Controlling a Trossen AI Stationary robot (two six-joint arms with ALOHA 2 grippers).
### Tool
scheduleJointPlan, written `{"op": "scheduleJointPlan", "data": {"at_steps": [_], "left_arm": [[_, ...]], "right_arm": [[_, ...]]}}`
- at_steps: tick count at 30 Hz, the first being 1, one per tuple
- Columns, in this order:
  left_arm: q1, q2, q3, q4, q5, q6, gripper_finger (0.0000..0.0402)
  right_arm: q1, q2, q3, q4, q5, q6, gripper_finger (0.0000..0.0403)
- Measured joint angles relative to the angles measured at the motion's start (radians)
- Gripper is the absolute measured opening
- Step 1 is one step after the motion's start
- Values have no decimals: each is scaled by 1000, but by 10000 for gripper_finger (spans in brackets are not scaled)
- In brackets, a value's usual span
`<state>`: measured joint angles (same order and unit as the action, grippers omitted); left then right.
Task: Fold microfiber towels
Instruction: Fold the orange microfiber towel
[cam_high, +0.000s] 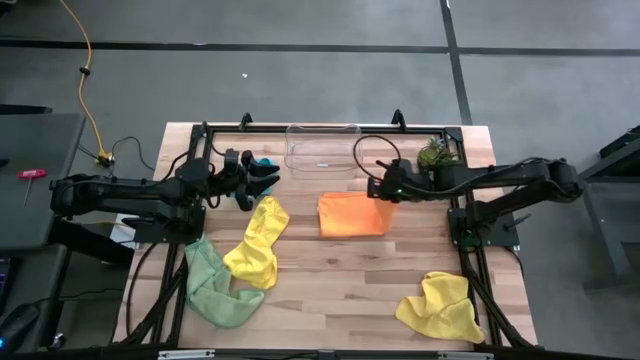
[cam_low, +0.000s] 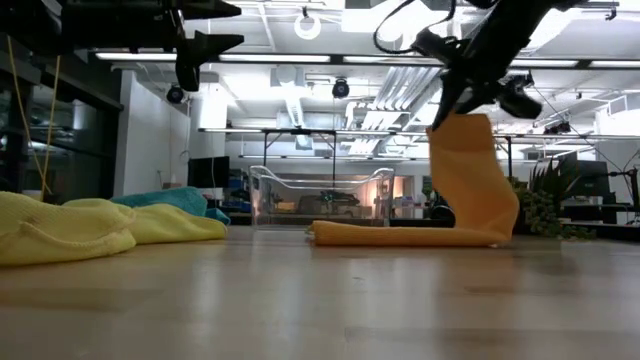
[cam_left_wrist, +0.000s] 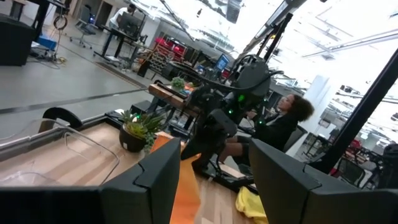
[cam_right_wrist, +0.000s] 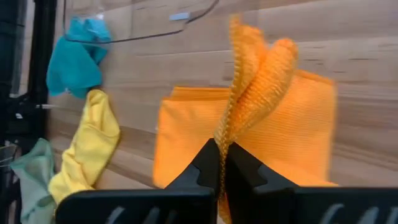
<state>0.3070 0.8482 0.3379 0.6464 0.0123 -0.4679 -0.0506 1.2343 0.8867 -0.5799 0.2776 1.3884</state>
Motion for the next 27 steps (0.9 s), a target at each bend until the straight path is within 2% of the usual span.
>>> {"op": "scheduleJointPlan", "data": {"at_steps": [10, 17, 27], "left_arm": [[0, 0, 0, -8, 2, 0, 181], [0, 0, 0, -16, 2, 0, 181], [0, 0, 0, -22, 2, -3, 181]], "right_arm": [[7, 197, 0, 314, -20, 45, 0], [7, 289, -1, 477, -34, 79, 0], [7, 332, -1, 571, -15, 96, 0]]}}
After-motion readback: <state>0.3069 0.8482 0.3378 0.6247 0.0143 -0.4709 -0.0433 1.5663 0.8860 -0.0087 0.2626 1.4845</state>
